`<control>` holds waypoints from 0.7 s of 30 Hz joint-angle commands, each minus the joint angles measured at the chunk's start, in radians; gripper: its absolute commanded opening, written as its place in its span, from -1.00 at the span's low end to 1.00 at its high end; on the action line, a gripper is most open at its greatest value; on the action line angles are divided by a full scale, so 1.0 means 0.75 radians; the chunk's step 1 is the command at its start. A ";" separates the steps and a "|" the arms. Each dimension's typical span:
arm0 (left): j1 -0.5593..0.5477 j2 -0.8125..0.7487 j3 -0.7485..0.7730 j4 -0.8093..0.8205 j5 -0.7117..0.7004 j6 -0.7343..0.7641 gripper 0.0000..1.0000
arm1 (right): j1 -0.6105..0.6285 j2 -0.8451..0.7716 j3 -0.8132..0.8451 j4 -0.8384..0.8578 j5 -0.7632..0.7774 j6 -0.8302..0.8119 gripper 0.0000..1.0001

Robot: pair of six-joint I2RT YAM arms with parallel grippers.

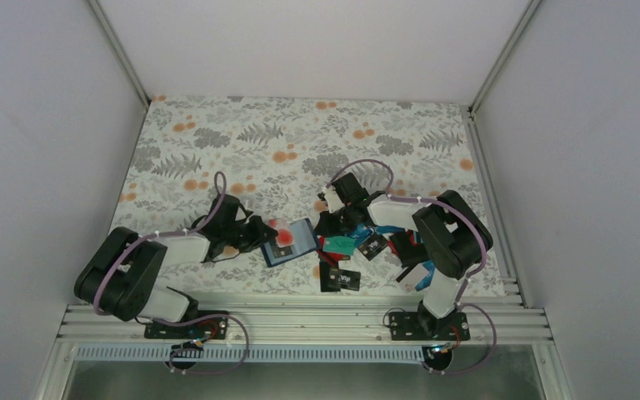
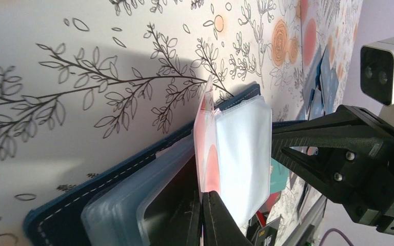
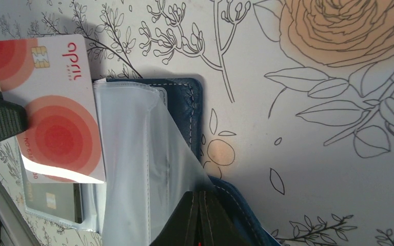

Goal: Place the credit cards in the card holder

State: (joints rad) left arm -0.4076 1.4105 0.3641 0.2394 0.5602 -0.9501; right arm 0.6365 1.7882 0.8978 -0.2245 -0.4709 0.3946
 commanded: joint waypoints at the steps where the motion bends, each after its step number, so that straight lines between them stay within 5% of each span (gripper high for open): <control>1: 0.009 -0.048 -0.035 -0.066 -0.149 0.057 -0.95 | 0.042 0.059 -0.056 -0.120 0.064 -0.014 -0.92; 21: -0.062 0.037 -0.033 0.137 -0.183 -0.014 -0.95 | 0.053 0.068 -0.046 -0.126 0.063 -0.008 -0.92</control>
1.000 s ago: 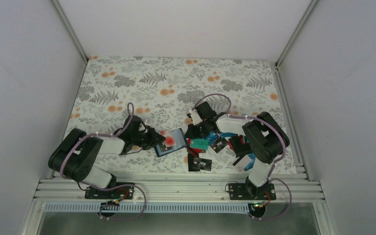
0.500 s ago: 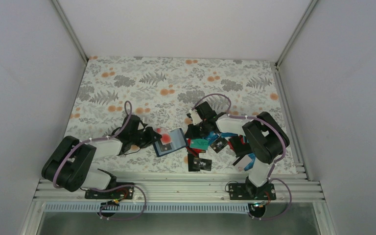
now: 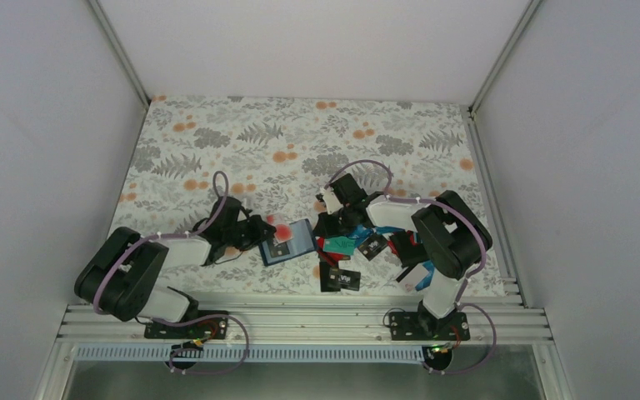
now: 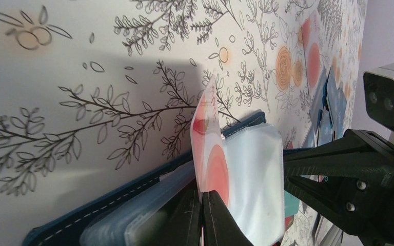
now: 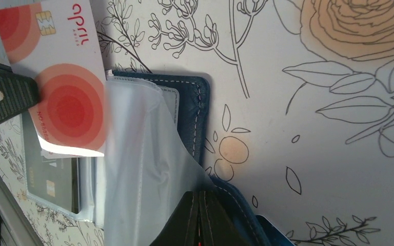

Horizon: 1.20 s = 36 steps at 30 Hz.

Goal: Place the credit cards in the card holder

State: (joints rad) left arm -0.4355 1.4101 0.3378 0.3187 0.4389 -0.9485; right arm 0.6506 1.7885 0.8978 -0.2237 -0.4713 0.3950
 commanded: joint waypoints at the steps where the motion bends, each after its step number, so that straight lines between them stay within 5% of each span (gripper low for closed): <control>1: -0.028 0.038 0.000 0.034 -0.016 -0.020 -0.95 | 0.035 0.066 -0.049 -0.127 0.064 -0.009 -0.92; 36: -0.107 0.102 0.003 -0.061 0.171 -0.024 -0.95 | 0.061 0.091 -0.039 -0.115 0.071 0.013 -0.91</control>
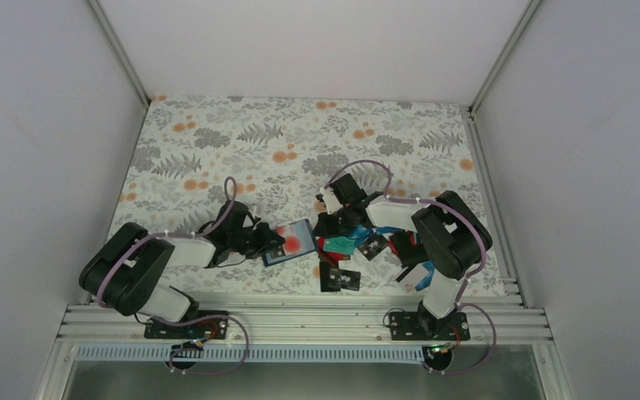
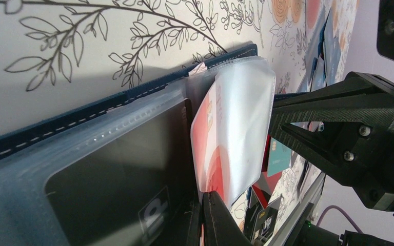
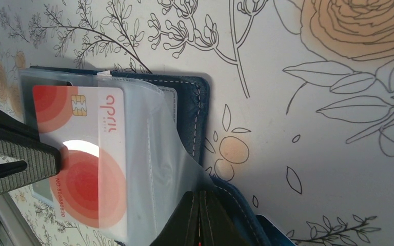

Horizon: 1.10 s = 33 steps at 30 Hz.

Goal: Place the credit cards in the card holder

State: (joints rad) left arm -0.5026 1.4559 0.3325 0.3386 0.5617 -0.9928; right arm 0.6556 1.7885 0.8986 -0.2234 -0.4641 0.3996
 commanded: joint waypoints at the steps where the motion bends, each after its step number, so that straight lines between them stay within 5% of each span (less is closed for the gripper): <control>1: -0.019 0.043 0.013 -0.086 0.008 0.034 -0.95 | 0.055 0.090 -0.039 -0.115 0.061 0.007 -0.92; 33: -0.114 0.197 0.090 0.094 -0.105 -0.151 -0.95 | 0.063 0.098 -0.044 -0.107 0.055 -0.001 -0.92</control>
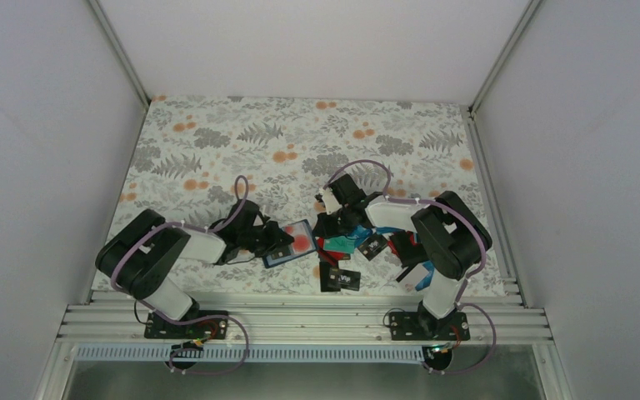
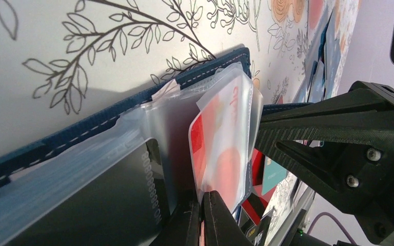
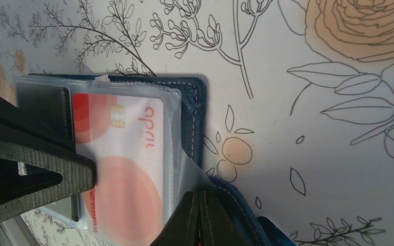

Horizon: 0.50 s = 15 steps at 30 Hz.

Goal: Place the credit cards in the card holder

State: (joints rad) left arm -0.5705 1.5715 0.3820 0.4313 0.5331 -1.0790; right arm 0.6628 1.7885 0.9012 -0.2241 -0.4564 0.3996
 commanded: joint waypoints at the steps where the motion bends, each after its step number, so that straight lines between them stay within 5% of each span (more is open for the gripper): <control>1: -0.028 0.043 0.025 -0.027 -0.074 -0.042 -0.95 | 0.053 0.098 -0.048 -0.106 0.043 -0.001 -0.92; 15: -0.086 0.063 0.090 -0.059 -0.113 -0.051 -0.87 | 0.053 0.100 -0.050 -0.102 0.048 -0.007 -0.92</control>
State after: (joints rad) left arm -0.6029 1.6093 0.4217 0.4229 0.4946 -1.1152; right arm 0.6628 1.7889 0.9012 -0.2237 -0.4564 0.3992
